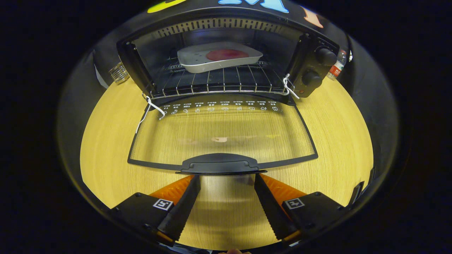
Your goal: Open the toaster oven, put the food inside, and close the toaster oven door.
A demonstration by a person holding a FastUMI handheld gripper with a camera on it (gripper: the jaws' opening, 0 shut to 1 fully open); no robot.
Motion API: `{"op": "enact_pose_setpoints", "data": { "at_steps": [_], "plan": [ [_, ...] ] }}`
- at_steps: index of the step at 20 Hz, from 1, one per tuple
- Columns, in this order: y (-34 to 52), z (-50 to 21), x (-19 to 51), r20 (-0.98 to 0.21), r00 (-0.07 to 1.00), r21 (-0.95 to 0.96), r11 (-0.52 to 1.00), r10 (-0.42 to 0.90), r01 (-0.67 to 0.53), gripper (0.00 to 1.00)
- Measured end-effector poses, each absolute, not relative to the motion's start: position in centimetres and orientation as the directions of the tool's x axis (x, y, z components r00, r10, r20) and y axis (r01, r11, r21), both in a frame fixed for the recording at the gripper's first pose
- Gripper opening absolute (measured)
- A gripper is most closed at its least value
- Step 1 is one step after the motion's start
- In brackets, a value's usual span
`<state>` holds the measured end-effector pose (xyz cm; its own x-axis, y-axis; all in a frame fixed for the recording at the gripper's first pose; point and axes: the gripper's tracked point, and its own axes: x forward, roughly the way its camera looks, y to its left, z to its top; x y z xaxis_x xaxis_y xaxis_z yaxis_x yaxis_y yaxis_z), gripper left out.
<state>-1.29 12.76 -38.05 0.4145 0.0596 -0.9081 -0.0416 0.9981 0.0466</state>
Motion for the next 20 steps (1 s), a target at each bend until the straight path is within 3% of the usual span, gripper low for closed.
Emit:
{"op": "enact_pose_setpoints", "data": {
  "at_steps": [14, 20],
  "plan": [
    [12.3, -32.6, -1.7, -0.836, 0.536, 0.092, 0.993, 0.117, -0.074, 0.99],
    [12.2, -27.9, 0.4, -0.731, 0.674, 0.047, 0.993, 0.105, -0.104, 0.99]
  ]
}}
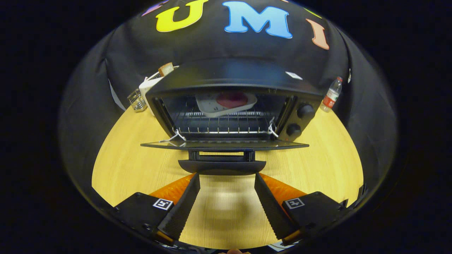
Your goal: Open the toaster oven, put the food inside, and close the toaster oven door.
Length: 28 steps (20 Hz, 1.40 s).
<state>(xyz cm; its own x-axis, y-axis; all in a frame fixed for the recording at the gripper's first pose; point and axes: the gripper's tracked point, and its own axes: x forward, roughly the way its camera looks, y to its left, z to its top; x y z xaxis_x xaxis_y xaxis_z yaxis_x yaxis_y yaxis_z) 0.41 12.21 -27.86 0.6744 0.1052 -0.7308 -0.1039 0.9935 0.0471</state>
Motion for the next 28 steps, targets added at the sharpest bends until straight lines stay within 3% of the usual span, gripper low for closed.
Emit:
{"op": "enact_pose_setpoints", "data": {
  "at_steps": [8, 15, 24, 28],
  "plan": [
    [9.9, -14.4, 3.9, -0.427, 0.898, -0.022, 0.992, 0.101, -0.122, 0.98],
    [4.2, -3.1, 0.4, -0.215, 0.976, -0.035, 0.998, 0.035, -0.044, 0.97],
    [-5.8, 2.2, -4.0, -0.152, 0.983, 0.001, 0.994, -0.106, 0.108, 0.97],
    [-7.8, 2.8, -5.0, -0.148, 0.984, -0.003, 0.995, -0.098, 0.099, 0.97]
  ]
}}
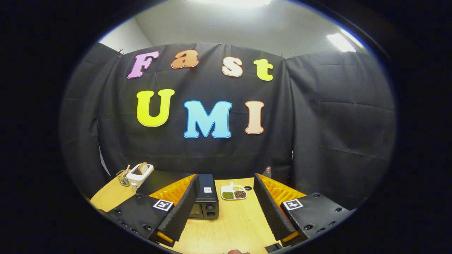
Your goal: Open the toaster oven, put the food inside, and close the toaster oven door.
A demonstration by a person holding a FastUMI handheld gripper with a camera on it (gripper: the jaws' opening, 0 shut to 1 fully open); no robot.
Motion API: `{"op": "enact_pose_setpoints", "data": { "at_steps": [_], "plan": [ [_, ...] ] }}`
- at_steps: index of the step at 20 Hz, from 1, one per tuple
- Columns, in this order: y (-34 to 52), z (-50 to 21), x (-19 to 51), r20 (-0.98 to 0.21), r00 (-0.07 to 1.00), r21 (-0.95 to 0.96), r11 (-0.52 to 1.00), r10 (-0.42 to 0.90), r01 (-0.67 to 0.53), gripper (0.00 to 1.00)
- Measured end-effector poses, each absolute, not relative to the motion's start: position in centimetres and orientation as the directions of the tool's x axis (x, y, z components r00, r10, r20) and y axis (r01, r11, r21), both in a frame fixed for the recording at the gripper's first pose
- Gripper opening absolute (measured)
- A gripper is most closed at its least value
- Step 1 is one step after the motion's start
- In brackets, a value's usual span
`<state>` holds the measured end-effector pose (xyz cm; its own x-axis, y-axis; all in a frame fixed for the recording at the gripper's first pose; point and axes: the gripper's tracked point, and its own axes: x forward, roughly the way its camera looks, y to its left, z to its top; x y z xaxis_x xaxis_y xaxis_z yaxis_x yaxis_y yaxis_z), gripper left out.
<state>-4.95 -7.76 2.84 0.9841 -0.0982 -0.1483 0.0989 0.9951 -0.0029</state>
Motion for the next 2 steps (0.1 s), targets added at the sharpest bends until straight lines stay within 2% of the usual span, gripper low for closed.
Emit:
{"op": "enact_pose_setpoints", "data": {
  "at_steps": [2],
  "plan": [
    [-8.32, 3.41, -4.96, -0.137, 0.986, 0.013, 0.996, -0.089, 0.092, 0.97]
  ]
}}
